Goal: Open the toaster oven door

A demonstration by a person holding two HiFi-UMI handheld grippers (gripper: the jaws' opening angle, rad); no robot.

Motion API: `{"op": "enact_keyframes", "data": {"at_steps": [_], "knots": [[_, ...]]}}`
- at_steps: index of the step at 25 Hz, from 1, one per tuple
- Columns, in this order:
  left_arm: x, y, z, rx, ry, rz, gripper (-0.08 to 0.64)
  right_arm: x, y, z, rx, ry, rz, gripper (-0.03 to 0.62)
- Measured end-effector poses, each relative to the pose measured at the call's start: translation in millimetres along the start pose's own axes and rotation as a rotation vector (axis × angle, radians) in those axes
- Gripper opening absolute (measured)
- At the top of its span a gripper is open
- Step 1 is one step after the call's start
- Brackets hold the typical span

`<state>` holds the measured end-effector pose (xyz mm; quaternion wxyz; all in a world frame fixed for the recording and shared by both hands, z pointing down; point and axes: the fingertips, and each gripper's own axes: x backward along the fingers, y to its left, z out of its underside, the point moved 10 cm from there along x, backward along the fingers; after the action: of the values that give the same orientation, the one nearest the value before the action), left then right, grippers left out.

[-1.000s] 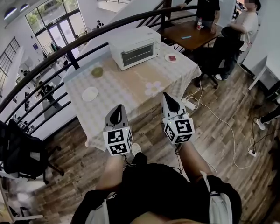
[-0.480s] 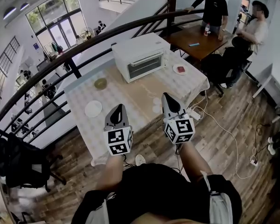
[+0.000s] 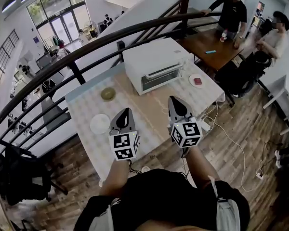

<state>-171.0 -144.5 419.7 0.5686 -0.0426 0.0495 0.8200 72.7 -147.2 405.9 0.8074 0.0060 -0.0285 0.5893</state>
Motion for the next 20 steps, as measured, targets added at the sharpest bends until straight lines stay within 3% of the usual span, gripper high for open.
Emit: {"op": "enact_keyframes", "data": {"at_steps": [7, 17, 18, 19, 20], "knots": [[-44.9, 10.6, 6.3, 0.017, 0.05, 0.015, 0.012, -47.1, -18.6, 14.1, -0.004, 0.063, -0.013, 0.002], [-80.4, 22.3, 0.8, 0.017, 0.062, -0.083, 0.012, -123.7, -49.5, 29.1, -0.022, 0.184, -0.091, 0.003], [-82.3, 23.6, 0.2, 0.016, 0.063, -0.093, 0.011, -133.0, -50.0, 31.2, -0.013, 0.209, -0.114, 0.015], [-83.6, 24.7, -0.3, 0.014, 0.064, -0.103, 0.012, -142.2, -50.0, 33.4, -0.004, 0.237, -0.14, 0.106], [-84.4, 25.8, -0.6, 0.013, 0.064, -0.111, 0.012, -151.2, -49.8, 35.8, 0.007, 0.267, -0.161, 0.135]]}}
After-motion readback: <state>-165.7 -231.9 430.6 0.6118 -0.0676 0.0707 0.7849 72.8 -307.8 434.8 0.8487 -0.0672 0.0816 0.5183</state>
